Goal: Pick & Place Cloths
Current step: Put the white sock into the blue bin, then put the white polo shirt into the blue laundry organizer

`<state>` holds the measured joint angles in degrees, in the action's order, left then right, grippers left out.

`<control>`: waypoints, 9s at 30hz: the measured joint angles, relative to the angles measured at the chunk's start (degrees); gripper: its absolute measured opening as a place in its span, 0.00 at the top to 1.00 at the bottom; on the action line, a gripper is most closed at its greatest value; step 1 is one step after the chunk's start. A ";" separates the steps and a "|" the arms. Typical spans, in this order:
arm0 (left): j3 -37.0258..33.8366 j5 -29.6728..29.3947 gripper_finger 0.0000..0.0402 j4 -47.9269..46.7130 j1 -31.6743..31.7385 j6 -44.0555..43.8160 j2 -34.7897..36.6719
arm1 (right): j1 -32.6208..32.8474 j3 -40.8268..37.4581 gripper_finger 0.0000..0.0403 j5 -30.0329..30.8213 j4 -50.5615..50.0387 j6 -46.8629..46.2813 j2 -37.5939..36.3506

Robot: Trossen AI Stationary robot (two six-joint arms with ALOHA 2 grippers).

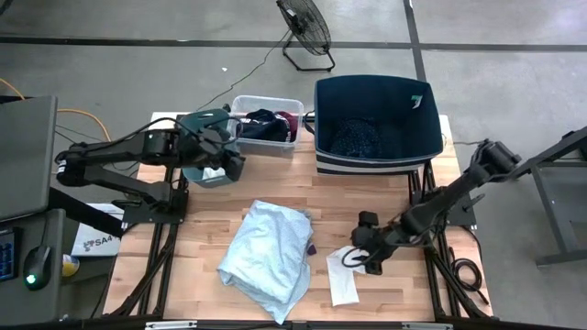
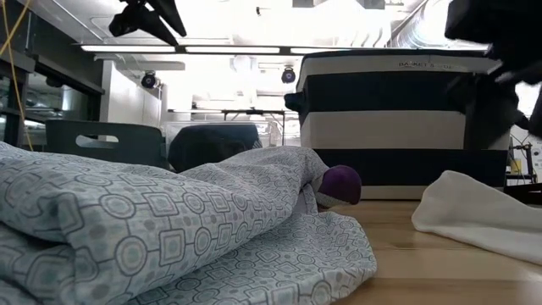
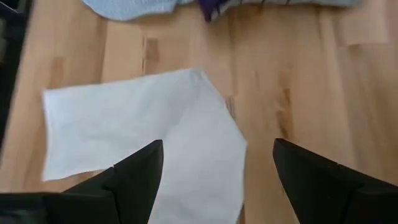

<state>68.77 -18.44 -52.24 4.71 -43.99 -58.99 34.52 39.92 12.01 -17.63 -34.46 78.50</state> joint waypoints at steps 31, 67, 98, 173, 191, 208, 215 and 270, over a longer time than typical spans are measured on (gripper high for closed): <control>-0.04 3.56 0.69 -0.18 0.07 6.67 -0.15 | 2.74 0.37 0.83 3.96 19.90 -4.52 23.13; -0.15 22.11 0.69 48.76 -2.89 20.18 -17.32 | -11.47 -0.07 0.99 23.80 21.60 -1.44 -23.50; 4.20 14.58 0.20 79.26 -6.60 33.42 -37.47 | -23.29 -0.04 0.99 3.74 30.49 0.26 -23.76; 4.18 -25.20 1.00 -28.73 6.54 -16.33 -9.73 | -24.15 0.00 0.28 10.76 24.77 5.03 -36.20; -8.60 -3.73 1.00 -21.14 26.56 -3.12 -9.79 | -24.15 0.00 0.28 13.16 24.18 3.65 -36.18; -8.45 2.77 0.56 -20.03 32.06 3.44 -9.77 | -24.15 0.00 0.28 8.20 20.07 1.13 -36.15; -0.43 4.65 0.49 -21.63 31.59 5.58 -9.03 | -22.90 0.00 0.28 4.08 19.98 2.40 -36.15; 9.16 26.62 0.07 -2.99 -30.62 -36.47 -42.14 | -14.25 0.00 0.28 5.42 9.16 1.09 -36.18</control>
<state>77.93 8.18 -55.23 -25.91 -80.46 -101.12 20.27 39.92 17.43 -8.47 -33.37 42.33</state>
